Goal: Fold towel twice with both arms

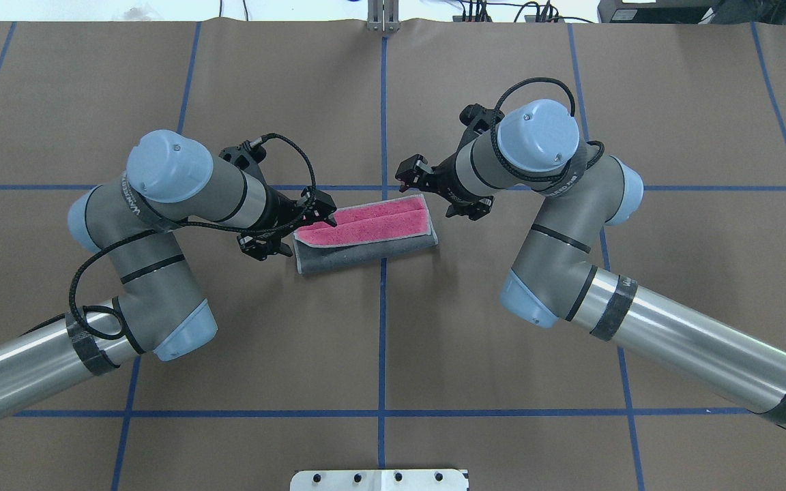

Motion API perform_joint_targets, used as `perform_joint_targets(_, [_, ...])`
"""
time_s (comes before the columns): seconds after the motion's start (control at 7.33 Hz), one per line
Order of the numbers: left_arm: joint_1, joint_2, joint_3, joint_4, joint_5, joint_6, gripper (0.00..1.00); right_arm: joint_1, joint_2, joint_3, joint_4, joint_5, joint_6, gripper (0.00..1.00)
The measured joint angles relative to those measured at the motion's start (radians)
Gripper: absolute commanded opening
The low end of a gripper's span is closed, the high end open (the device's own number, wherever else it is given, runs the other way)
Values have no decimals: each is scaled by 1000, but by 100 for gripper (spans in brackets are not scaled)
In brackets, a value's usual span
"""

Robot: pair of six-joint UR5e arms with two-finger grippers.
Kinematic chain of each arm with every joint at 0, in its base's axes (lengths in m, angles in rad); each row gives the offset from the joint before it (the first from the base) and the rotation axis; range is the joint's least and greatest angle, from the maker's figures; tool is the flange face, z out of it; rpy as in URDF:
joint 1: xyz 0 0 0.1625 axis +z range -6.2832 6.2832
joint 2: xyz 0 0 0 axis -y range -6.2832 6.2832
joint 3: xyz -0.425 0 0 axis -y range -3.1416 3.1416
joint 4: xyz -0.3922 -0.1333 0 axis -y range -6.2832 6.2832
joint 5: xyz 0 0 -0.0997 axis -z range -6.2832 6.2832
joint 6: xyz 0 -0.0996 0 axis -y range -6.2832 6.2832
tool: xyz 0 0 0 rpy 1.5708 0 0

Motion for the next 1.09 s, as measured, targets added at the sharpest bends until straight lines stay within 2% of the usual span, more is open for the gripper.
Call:
perform_joint_targets(0.41, [4, -31, 54, -2, -1, 2, 100, 33, -12, 0, 0, 38, -18, 99])
perform_joint_targets(1.09, [9, -65, 117, -68, 0, -29, 100, 44, -14, 3, 1, 50, -18, 99])
